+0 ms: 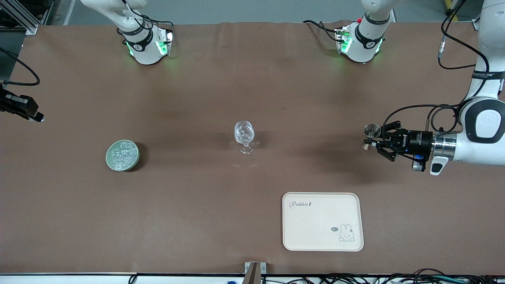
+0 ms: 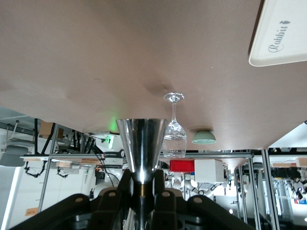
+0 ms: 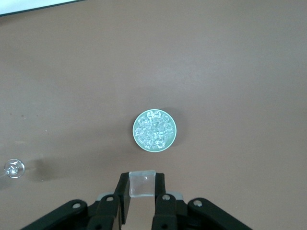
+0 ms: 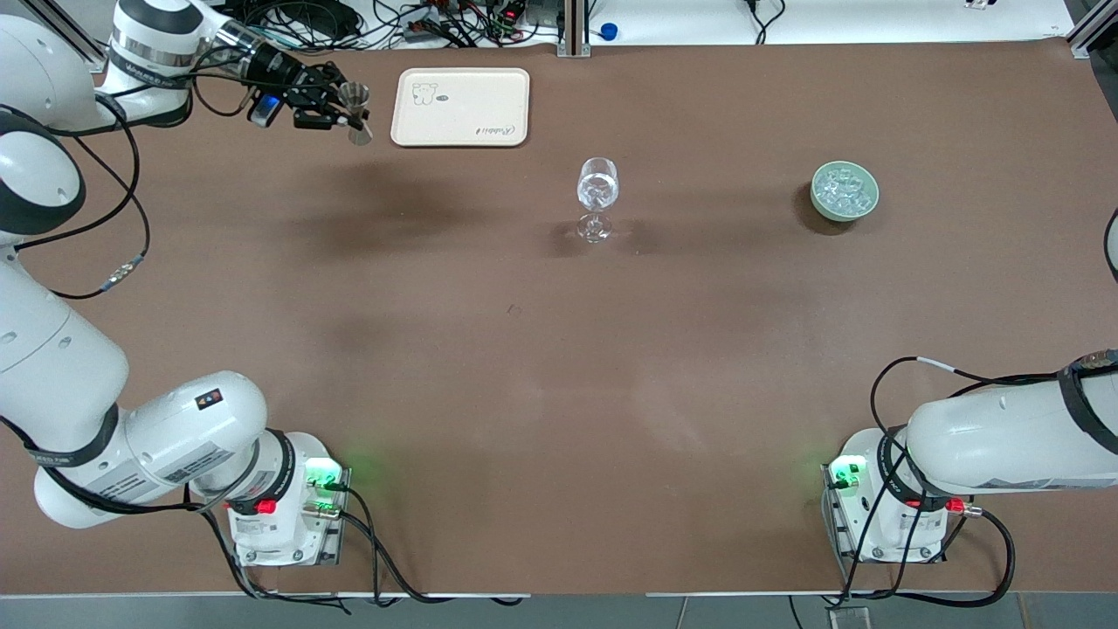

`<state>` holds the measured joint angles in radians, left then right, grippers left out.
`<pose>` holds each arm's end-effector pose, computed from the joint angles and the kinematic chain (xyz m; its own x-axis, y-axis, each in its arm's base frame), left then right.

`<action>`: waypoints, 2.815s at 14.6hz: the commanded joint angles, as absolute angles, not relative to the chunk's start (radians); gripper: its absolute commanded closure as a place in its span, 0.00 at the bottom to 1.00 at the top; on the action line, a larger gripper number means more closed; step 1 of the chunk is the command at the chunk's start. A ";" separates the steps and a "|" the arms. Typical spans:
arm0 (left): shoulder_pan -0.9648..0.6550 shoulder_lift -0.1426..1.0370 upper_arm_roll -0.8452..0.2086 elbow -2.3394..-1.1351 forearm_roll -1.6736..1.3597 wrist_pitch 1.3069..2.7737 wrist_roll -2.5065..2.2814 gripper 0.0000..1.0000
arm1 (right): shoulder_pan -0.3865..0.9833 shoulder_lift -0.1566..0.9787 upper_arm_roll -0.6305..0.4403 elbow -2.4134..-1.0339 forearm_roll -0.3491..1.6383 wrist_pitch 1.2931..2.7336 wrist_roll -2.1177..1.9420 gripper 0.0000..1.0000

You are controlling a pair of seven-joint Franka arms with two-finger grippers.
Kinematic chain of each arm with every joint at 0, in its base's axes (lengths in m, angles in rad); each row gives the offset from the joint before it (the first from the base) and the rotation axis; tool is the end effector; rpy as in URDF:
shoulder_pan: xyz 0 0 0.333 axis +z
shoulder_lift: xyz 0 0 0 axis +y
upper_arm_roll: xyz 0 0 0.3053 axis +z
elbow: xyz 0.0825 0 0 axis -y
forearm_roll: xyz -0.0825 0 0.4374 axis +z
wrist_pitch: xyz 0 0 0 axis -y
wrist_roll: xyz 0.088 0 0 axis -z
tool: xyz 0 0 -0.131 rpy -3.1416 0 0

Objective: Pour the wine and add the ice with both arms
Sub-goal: 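Carry the jigger with the left gripper over the wine glass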

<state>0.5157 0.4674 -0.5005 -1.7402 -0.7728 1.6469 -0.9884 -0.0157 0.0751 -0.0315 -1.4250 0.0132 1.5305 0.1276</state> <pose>0.6461 -0.0569 0.2975 0.1231 0.4555 -0.8817 0.9518 -0.3056 -0.0250 0.6270 -0.0271 0.6162 0.9845 -0.1732 0.0288 -0.1728 -0.9848 -0.0146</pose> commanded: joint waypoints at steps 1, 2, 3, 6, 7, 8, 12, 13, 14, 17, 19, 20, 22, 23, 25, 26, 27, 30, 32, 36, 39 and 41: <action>0.523 0.397 -0.564 -1.812 -0.808 1.730 -1.066 1.00 | -0.015 0.049 -0.034 -1.453 0.014 1.531 0.118 0.99; 0.523 0.396 -0.592 -1.812 -0.808 1.755 -1.098 1.00 | -0.015 0.049 -0.034 -1.453 0.014 1.531 0.118 0.99; 0.523 0.397 -0.622 -1.810 -0.808 1.788 -1.141 1.00 | -0.015 0.049 -0.034 -1.453 0.014 1.531 0.118 0.99; 0.523 0.371 -0.695 -1.809 -0.804 1.862 -1.212 1.00 | -0.015 0.049 -0.034 -1.453 0.014 1.532 0.118 0.99; 0.525 0.371 -0.696 -1.810 -0.805 1.870 -1.218 1.00 | -0.015 0.051 -0.034 -1.451 0.014 1.532 0.118 0.99; 0.523 0.368 -0.706 -1.810 -0.805 1.874 -1.223 1.00 | -0.015 0.051 -0.034 -1.451 0.014 1.532 0.118 0.99; 0.523 0.353 -0.735 -1.806 -0.805 1.926 -1.226 1.00 | -0.014 0.051 -0.034 -1.451 0.014 1.532 0.118 0.99; 0.526 0.354 -0.738 -1.802 -0.810 1.934 -1.224 1.00 | -0.014 0.051 -0.034 -1.451 0.014 1.532 0.118 0.99; 0.526 0.353 -0.739 -1.798 -0.808 1.937 -1.223 1.00 | -0.015 0.051 -0.034 -1.451 0.014 1.532 0.118 0.99; 0.531 0.350 -0.746 -1.798 -0.813 1.936 -1.233 1.00 | -0.014 0.051 -0.034 -1.451 0.014 1.532 0.118 0.99; 0.534 0.353 -0.746 -1.801 -0.821 1.931 -1.252 1.00 | -0.015 0.051 -0.034 -1.451 0.014 1.532 0.118 0.99; 0.538 0.353 -0.746 -1.802 -0.821 1.928 -1.237 1.00 | -0.015 0.051 -0.034 -1.451 0.014 1.532 0.118 0.99; 0.567 0.373 -0.746 -1.792 -0.818 1.883 -1.181 1.00 | -0.015 0.051 -0.034 -1.451 0.014 1.532 0.118 0.99; 0.575 0.389 -0.741 -1.777 -0.819 1.771 -1.113 1.00 | -0.015 0.051 -0.034 -1.451 0.014 1.531 0.118 0.99; 0.609 0.408 -0.739 -1.776 -0.824 1.730 -1.057 1.00 | -0.015 0.051 -0.034 -1.451 0.014 1.532 0.118 0.99; 0.611 0.410 -0.739 -1.775 -0.827 1.729 -1.055 1.00 | -0.014 0.051 -0.034 -1.451 0.014 1.532 0.118 0.99; 0.611 0.411 -0.739 -1.775 -0.837 1.726 -1.051 1.00 | -0.014 0.051 -0.034 -1.451 0.014 1.531 0.118 0.99; 0.606 0.426 -0.744 -1.782 -0.868 1.724 -1.049 1.00 | -0.014 0.051 -0.034 -1.450 0.014 1.531 0.118 0.99; 0.572 0.426 -0.744 -1.782 -0.897 1.730 -1.049 1.00 | -0.015 0.051 -0.034 -1.450 0.014 1.531 0.118 0.99; 0.444 0.430 -0.704 -1.786 -0.923 1.789 -1.068 1.00 | -0.014 0.051 -0.034 -1.450 0.014 1.531 0.118 0.99; 0.309 0.425 -0.615 -1.787 -0.959 1.839 -1.072 1.00 | -0.014 0.051 -0.032 -1.450 0.014 1.531 0.118 0.99; 0.249 0.426 -0.597 -1.786 -0.960 1.882 -1.097 0.99 | -0.014 0.051 -0.034 -1.448 0.014 1.531 0.118 0.99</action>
